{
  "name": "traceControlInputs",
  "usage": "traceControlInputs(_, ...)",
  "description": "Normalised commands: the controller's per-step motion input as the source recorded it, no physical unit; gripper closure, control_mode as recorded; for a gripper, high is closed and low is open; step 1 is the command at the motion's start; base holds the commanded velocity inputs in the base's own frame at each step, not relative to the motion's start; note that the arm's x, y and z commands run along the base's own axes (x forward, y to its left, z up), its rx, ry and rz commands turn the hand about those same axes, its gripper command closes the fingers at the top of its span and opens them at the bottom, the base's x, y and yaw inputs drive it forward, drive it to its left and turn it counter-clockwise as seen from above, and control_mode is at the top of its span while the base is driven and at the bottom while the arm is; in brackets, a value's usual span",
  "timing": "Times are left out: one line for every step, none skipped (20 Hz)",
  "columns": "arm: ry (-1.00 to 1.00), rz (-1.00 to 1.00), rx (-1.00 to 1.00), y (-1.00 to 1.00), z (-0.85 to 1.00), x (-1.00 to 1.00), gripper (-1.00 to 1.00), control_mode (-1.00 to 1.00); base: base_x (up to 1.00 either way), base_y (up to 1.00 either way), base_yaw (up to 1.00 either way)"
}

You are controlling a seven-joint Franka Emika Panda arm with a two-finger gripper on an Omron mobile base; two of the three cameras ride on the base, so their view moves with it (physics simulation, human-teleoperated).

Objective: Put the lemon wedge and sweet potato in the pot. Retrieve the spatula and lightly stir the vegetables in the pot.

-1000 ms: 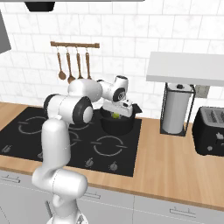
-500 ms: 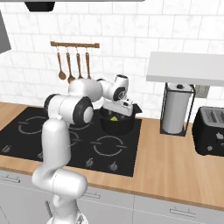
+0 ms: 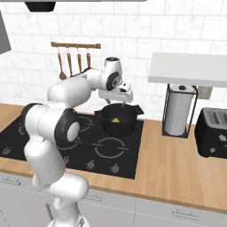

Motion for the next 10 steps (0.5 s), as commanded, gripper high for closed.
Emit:
traceControlInputs(-0.32,0.0,-0.2,0.53,1.0,-1.0,-1.0,-1.0,0.0,0.0,0.0)
traceControlInputs(-0.35,0.0,-0.16,0.68,0.96,-1.0,-1.0,-1.0,0.0,0.0,0.0)
traceControlInputs(-0.31,0.0,-0.11,0.71,0.97,-1.0,-1.0,-1.0,0.0,0.0,0.0)
traceControlInputs(-0.3,0.0,-0.08,0.75,0.91,-1.0,-1.0,-1.0,0.0,0.0,0.0)
traceControlInputs(-0.27,0.0,-0.03,0.69,0.94,-1.0,-1.0,-1.0,0.0,0.0,0.0)
traceControlInputs(-0.25,0.0,0.0,0.63,0.91,-1.0,-1.0,-1.0,0.0,0.0,0.0)
traceControlInputs(-0.23,0.0,0.0,0.55,0.89,-1.0,-1.0,-1.0,0.0,0.0,0.0)
traceControlInputs(-0.23,0.01,0.0,0.61,0.81,-1.0,-1.0,-1.0,0.0,0.0,0.0)
traceControlInputs(-0.22,0.03,0.0,0.58,0.81,-1.0,-1.0,-1.0,0.0,0.0,0.0)
traceControlInputs(-0.23,0.04,0.0,0.54,0.79,-1.0,-1.0,-1.0,0.0,0.0,0.0)
